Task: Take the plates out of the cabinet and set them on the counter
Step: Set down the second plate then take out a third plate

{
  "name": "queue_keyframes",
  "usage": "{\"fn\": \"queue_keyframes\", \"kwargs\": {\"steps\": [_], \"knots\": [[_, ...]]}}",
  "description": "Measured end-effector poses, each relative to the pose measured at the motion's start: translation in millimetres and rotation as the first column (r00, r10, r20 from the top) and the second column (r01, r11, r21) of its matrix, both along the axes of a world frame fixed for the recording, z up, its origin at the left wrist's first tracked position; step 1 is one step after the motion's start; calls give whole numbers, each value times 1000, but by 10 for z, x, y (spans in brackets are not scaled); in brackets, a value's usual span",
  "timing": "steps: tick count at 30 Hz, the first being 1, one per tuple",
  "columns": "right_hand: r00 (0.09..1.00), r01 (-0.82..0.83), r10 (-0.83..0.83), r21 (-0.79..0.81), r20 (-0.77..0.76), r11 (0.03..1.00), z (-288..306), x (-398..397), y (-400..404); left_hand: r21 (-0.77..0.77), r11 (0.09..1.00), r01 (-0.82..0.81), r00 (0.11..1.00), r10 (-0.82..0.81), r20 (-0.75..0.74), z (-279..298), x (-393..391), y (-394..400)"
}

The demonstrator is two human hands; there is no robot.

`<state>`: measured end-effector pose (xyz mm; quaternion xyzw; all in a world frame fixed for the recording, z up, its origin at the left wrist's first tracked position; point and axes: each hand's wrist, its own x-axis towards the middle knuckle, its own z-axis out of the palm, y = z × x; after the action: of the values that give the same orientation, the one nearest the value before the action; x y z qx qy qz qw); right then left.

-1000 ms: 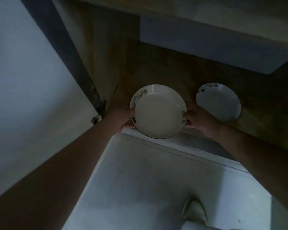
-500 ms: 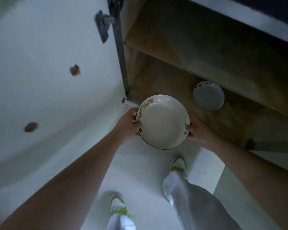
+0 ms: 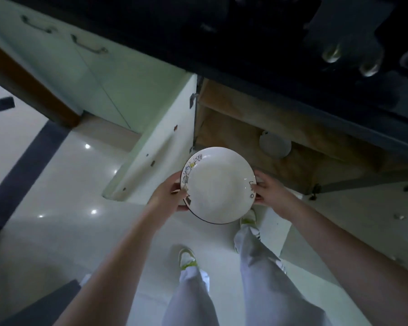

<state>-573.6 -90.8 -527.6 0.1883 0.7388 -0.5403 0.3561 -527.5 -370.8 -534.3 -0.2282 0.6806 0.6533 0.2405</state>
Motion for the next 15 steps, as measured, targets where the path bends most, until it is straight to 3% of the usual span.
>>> {"fn": "queue_keyframes", "kwargs": {"steps": [6,11,15], "knots": [[984,133,-136,-26,-114,991,1012,468,-19,43,998,47,994,-42,-97,1042,262,-106],[946,236,-247,-76,-208,969,1679,838,28,-33,987,154,965,-158,-210,1668,365,-80],[907,326,-337,-86,-254,941,2114,1124,201,2,978,209,950,-203,-236,2123,452,111]]}}
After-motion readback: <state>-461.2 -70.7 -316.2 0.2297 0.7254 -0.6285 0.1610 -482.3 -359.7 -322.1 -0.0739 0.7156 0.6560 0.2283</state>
